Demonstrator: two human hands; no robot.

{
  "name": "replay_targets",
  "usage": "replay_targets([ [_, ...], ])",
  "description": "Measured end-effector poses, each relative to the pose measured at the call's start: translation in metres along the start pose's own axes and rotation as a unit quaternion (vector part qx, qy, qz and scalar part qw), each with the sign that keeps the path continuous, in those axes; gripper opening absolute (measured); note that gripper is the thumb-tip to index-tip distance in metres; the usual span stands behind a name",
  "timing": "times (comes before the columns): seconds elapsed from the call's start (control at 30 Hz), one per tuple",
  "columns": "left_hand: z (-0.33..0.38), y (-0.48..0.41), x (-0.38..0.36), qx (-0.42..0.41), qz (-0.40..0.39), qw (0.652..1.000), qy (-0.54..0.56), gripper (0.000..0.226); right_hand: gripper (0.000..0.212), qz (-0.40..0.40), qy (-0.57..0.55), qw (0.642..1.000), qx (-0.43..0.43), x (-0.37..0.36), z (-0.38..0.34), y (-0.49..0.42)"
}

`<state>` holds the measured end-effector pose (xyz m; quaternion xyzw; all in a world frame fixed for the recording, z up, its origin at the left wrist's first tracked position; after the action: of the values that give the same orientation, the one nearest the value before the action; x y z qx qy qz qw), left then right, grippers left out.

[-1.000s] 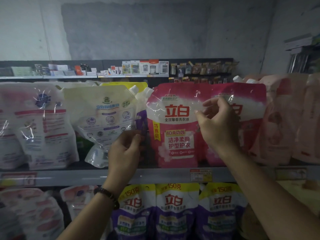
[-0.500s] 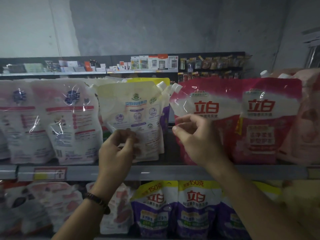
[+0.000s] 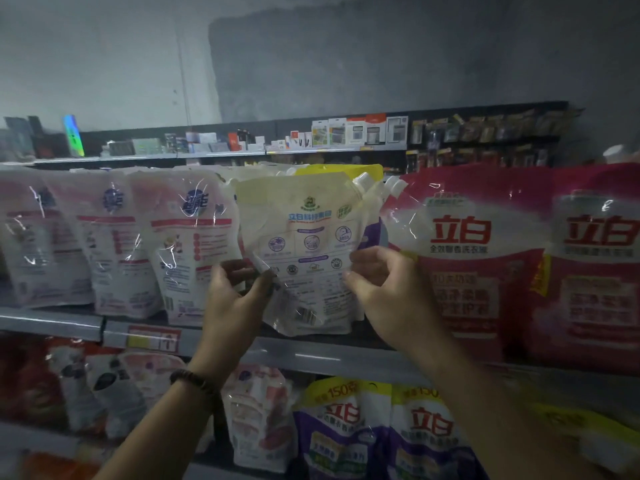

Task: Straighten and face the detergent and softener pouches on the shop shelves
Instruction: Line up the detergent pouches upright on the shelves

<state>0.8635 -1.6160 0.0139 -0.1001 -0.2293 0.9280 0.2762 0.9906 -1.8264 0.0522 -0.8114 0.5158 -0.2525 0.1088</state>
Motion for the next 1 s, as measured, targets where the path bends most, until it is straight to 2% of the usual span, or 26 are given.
replay_targets([
  [0.1, -0.003, -0.006, -0.001, 0.019, -0.007, 1.0, 0.019, 0.038, 0.036, -0.014, -0.005, 1.0, 0.003, -0.006, 0.002, 0.001],
  [0.3, -0.011, -0.013, -0.006, 0.018, -0.064, 0.996, 0.059, 0.02, 0.038, -0.007, 0.004, 1.0, 0.002, -0.012, 0.001, 0.002],
  [0.53, -0.016, -0.027, -0.009, -0.018, -0.116, 0.989, 0.088, 0.026, 0.04, 0.04, 0.023, 0.999, -0.007, -0.027, -0.004, 0.004],
  [0.6, -0.018, -0.03, -0.009, -0.051, -0.117, 0.99, 0.067, 0.028, 0.04, 0.051, 0.026, 0.998, -0.011, -0.035, -0.008, 0.005],
  [0.67, -0.02, -0.032, -0.009, -0.074, -0.114, 0.99, 0.047, 0.022, 0.037, 0.054, 0.023, 0.998, -0.015, -0.044, -0.013, 0.008],
  [0.73, -0.021, -0.033, -0.008, -0.093, -0.104, 0.99, 0.032, 0.02, 0.024, 0.066, 0.027, 0.997, -0.007, -0.052, -0.017, 0.011],
  [0.8, -0.019, -0.036, -0.007, -0.12, -0.09, 0.989, -0.015, 0.028, 0.015, 0.076, 0.023, 0.997, -0.001, -0.057, -0.023, 0.012],
  [1.0, -0.02, -0.048, -0.008, -0.129, -0.09, 0.986, -0.053, 0.038, 0.033, 0.099, 0.04, 0.994, -0.012, -0.067, -0.029, 0.008],
])
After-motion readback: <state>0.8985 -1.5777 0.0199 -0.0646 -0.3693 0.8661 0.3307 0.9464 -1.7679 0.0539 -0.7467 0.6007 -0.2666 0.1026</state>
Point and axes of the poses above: each hand's wrist, its own y-axis away from the middle knuckle, its own x-axis out of the back of the hand, z = x × y, the point moved 5 cm from there along -y, towards the middle knuckle, and after that the axes turned 5 degrees about -x, right-handed, at the moved point
